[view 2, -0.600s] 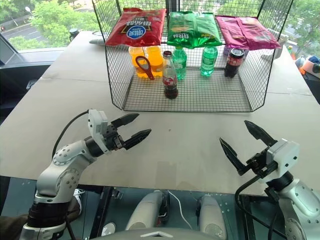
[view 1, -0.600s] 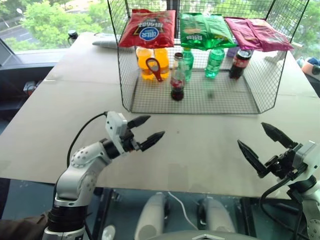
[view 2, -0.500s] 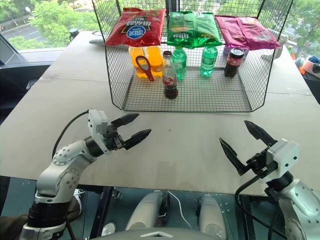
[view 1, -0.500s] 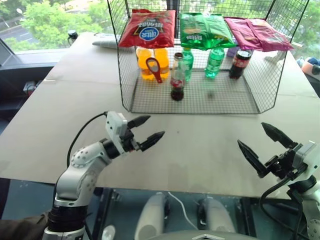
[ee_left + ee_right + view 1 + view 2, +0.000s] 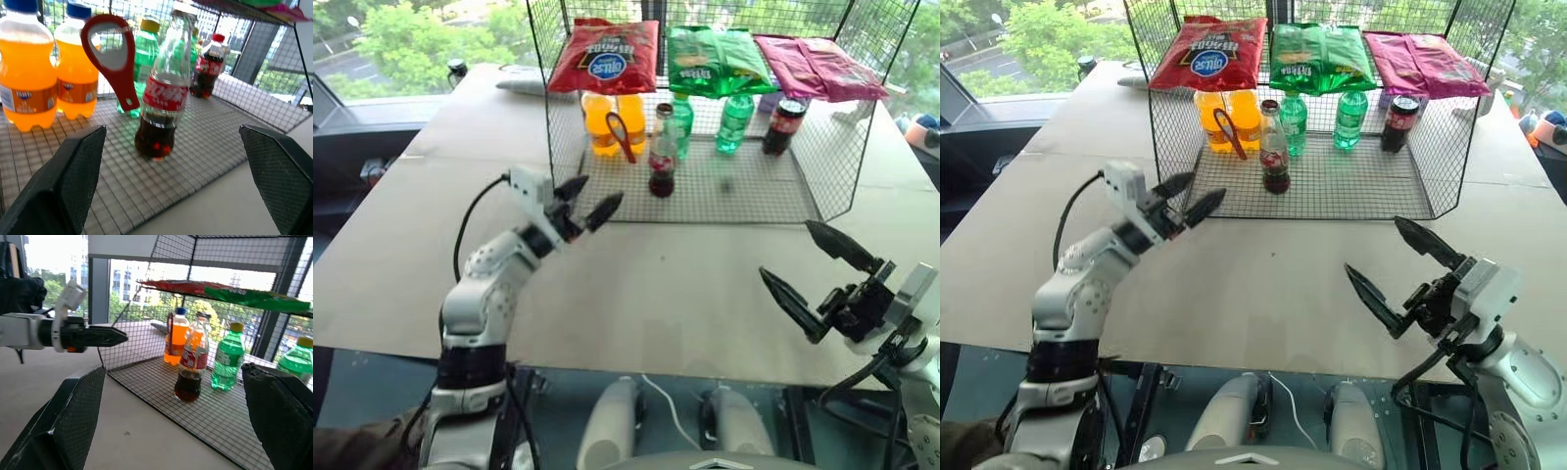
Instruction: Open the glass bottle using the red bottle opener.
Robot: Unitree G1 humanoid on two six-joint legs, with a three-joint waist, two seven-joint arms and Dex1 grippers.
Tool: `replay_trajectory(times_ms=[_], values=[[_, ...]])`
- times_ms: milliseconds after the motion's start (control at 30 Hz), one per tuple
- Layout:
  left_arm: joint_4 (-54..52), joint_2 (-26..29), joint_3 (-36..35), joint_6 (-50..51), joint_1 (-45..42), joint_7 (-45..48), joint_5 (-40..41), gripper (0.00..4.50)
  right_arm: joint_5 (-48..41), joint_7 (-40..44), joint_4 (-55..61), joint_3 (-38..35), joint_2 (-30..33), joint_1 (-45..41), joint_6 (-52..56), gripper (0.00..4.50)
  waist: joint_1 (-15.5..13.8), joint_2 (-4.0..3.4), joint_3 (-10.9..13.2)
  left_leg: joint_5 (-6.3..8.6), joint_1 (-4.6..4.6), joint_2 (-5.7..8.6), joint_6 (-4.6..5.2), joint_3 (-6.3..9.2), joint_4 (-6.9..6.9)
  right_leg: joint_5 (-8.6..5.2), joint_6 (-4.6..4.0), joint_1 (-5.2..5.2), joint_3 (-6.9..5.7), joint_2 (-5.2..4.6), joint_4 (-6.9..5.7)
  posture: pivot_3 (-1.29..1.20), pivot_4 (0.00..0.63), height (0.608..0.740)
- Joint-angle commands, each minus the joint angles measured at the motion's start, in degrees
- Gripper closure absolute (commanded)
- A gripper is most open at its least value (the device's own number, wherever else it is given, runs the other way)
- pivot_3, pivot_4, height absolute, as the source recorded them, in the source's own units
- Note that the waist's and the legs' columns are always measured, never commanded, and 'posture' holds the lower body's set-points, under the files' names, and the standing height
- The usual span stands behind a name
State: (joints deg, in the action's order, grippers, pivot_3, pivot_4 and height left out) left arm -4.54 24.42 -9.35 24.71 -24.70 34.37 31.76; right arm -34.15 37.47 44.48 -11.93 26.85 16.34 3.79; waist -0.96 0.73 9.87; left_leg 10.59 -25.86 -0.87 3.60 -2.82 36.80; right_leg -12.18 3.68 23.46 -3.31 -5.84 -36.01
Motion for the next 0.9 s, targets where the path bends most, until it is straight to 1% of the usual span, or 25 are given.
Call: replay_trajectory(times_ms=[33,100,367,433,467,500,700,900], values=[[3.43,-0.26,-0.92,1.29,-3.86,-1.77,-0.28,0.0,-0.61,-0.55,2.06,0.27,0.67,-0.62,0.42,0.03,0.01,0.0,0.0,-0.01,0.0,0.01,0.02,-0.01,0.0,0.0,0.0,0.0,0.01,0.0,0.01,0.0,0.15,0.74],[6.06,-0.21,-0.72,0.86,-6.25,-1.86,-1.12,0.0,-0.1,-0.66,2.11,0.7,0.73,-0.65,0.51,0.03,0.0,0.0,0.0,-0.13,0.0,0.01,0.23,0.01,0.0,0.02,-0.03,0.0,0.0,0.03,0.0,0.0,0.15,0.74],[17.25,0.13,1.54,-4.0,-14.97,0.62,-6.41,0.0,1.95,-0.47,1.85,1.74,0.24,0.78,-0.5,0.03,-0.27,0.02,0.01,-0.14,0.0,0.02,0.24,0.0,0.01,0.05,-0.08,-0.02,0.01,0.06,-0.02,0.0,0.15,0.74],[19.32,0.22,2.24,-5.39,-16.31,1.81,-7.88,0.51,2.32,-0.42,1.79,1.93,0.01,1.18,-0.88,0.0,-0.41,0.02,0.01,-0.15,0.02,0.02,0.24,0.03,0.06,0.03,-0.05,-0.02,-0.02,0.06,-0.09,0.0,0.15,0.74],[20.17,0.15,2.37,-5.88,-16.82,2.15,-8.36,0.82,2.44,-0.38,1.77,1.98,-0.07,1.33,-1.02,0.0,-0.43,0.02,0.01,-0.15,0.04,0.02,0.24,0.02,0.1,0.01,-0.01,-0.02,-0.01,0.06,-0.13,0.0,0.15,0.74],[21.25,0.05,2.5,-6.51,-17.49,2.15,-9.08,1.23,2.55,-0.38,1.75,1.98,-0.17,1.52,-1.16,0.0,-0.41,0.02,0.01,-0.14,0.04,0.01,0.23,0.02,0.14,0.01,-0.01,-0.02,-0.01,0.06,-0.15,0.0,0.15,0.74],[28.33,-1.02,2.95,-10.46,-22.59,1.73,-12.36,1.23,3.26,-0.37,1.47,2.17,-0.4,2.16,-1.81,0.0,-0.37,0.04,0.03,-0.14,0.0,0.01,0.24,0.01,0.16,0.11,-0.17,-0.02,0.0,0.04,-0.18,0.0,0.15,0.74],[35.04,-2.15,3.61,-13.8,-27.53,1.35,-15.38,1.23,3.58,-0.56,1.47,2.28,-0.27,1.82,-1.53,0.0,-0.3,0.05,0.03,-0.14,-0.02,0.01,0.25,-0.01,0.16,0.03,-0.04,-0.02,0.01,0.05,-0.19,0.0,0.15,0.74]])
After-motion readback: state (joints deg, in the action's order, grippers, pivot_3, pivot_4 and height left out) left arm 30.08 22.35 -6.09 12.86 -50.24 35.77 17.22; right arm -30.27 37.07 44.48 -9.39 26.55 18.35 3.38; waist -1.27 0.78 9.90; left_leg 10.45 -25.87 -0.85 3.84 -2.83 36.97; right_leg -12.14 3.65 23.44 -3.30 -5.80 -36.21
